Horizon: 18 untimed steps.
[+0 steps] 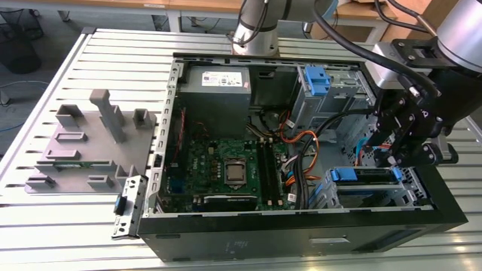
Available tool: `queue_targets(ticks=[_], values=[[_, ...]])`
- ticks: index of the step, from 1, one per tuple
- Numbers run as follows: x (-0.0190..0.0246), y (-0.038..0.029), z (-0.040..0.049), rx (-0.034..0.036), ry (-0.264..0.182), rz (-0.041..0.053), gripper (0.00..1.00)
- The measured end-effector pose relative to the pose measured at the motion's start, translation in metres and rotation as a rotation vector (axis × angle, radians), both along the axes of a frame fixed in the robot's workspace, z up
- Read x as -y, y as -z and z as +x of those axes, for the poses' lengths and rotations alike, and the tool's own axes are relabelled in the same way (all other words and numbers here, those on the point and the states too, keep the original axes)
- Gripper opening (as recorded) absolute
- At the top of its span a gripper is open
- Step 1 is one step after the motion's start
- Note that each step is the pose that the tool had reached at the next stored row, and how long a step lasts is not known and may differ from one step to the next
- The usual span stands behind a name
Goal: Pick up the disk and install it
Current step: 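Insert the first disk wire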
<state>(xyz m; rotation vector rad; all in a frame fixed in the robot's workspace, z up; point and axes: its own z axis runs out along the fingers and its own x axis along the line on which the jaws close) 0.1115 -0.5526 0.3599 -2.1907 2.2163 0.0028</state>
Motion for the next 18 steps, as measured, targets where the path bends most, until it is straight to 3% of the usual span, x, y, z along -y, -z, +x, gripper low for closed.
queue_targets(ticks=[7,18], values=[[0.0,0.0002,0.0071,0.0,0.0,0.0003,0.44],[0.0001,0.005,0.0074,0.0,0.0,0.0001,0.44]])
